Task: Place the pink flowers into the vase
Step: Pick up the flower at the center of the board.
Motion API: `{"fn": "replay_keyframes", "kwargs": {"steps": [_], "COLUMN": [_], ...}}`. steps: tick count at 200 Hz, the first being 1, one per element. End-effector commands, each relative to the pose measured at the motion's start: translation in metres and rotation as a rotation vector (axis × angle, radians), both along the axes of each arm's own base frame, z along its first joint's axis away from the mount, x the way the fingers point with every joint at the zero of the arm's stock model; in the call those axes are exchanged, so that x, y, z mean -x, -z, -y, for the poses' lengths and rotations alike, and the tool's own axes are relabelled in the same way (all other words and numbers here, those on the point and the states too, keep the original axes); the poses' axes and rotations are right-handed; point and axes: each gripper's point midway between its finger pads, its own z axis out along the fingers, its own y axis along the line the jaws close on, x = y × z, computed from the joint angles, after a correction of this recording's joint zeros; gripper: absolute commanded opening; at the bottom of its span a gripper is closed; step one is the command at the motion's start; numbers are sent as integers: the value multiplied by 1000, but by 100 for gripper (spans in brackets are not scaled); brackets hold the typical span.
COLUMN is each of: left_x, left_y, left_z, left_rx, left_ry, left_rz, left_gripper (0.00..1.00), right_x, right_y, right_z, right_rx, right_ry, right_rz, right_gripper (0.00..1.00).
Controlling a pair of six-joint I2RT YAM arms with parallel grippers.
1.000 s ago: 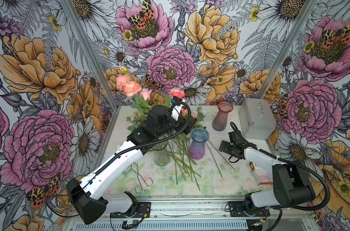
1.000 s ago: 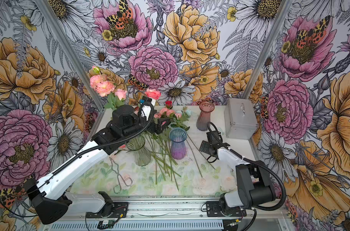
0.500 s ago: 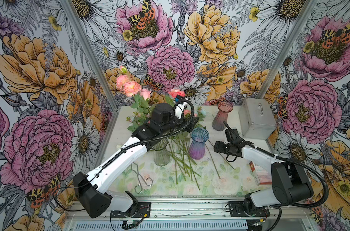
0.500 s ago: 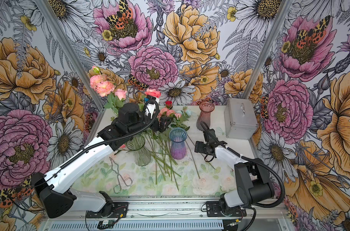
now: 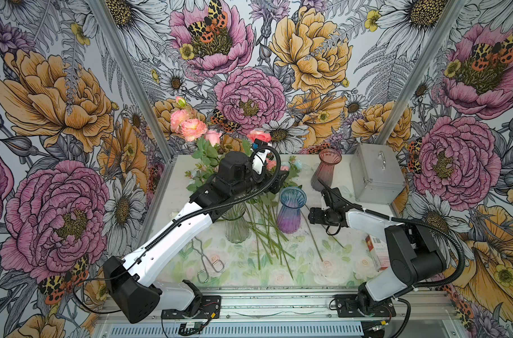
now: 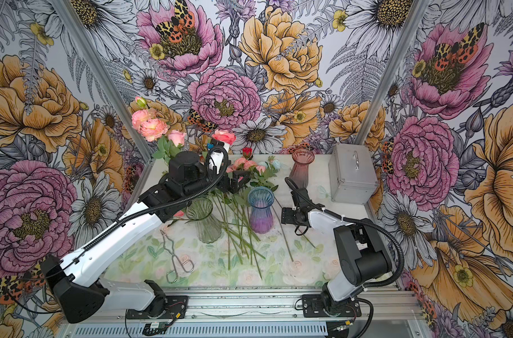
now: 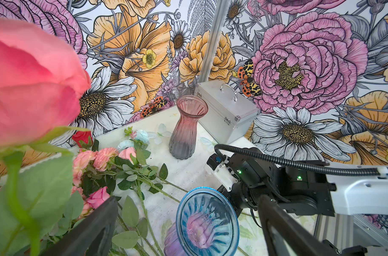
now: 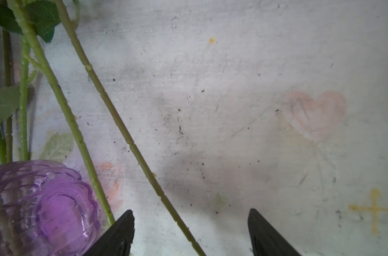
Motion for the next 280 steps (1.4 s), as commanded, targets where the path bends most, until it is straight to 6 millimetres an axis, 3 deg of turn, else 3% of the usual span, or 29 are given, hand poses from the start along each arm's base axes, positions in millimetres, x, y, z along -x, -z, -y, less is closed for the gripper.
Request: {"fn": "replay_keyframes", "kwargs": {"steps": [1,73,122,148,165,202,231,280], "left_x": [3,-1,4,8,12,17,21,25], "left_y": [-7,-13,-15,-16,-17,-20,-22,-27], "left_z": [-5,-2,3,6,9,11,13,14], "left_rx": [23,43,58,61,62,59,60,79], "left_ry": [17,39,64,76,90,102,111,117], "left_rz": [14,9,-4,-2,0,4,5,-1], "left_gripper": [99,98,98,98,99,98,98,98], "right_x": [-12,-14,-11,-12,-13,-16,-17,-20], "right_y": [-14,1,18,18,14,-2,-26,-89], "right_z": [-4,-4,-7,-7,-7,-7,-10,-16], "right_rx": [-30,-20,-3,3,-2,-17,-43,-85], "right_ry": [-16,-6,-13,-9,-7,-4,-19,-72], "right_rz": [47,5,-39,-37,-28,12,67,201], "right_gripper": [80,63,59,47,30,0,0,0]}}
